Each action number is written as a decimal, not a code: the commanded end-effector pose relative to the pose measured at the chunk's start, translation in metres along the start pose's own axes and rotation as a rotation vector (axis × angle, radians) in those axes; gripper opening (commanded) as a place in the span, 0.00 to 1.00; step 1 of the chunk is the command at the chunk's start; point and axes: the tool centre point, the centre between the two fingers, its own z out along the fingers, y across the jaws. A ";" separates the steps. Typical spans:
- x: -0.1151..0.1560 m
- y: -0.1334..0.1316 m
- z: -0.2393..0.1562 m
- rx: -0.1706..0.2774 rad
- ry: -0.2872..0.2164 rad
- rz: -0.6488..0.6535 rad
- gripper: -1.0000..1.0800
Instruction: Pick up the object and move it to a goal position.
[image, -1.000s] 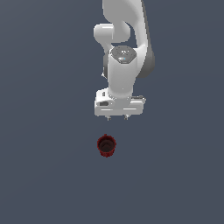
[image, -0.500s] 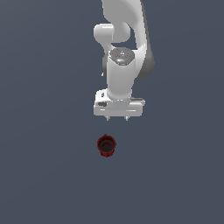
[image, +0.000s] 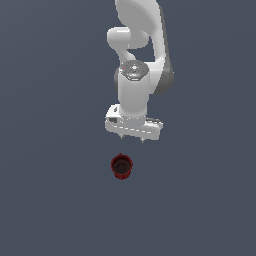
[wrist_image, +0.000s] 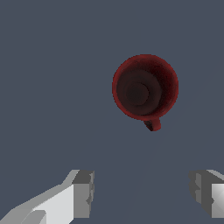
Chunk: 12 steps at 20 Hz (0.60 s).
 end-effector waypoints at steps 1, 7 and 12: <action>0.003 0.002 0.004 0.005 0.000 0.078 0.81; 0.009 0.008 0.014 0.017 0.001 0.269 0.81; 0.014 0.012 0.023 0.026 0.001 0.429 0.81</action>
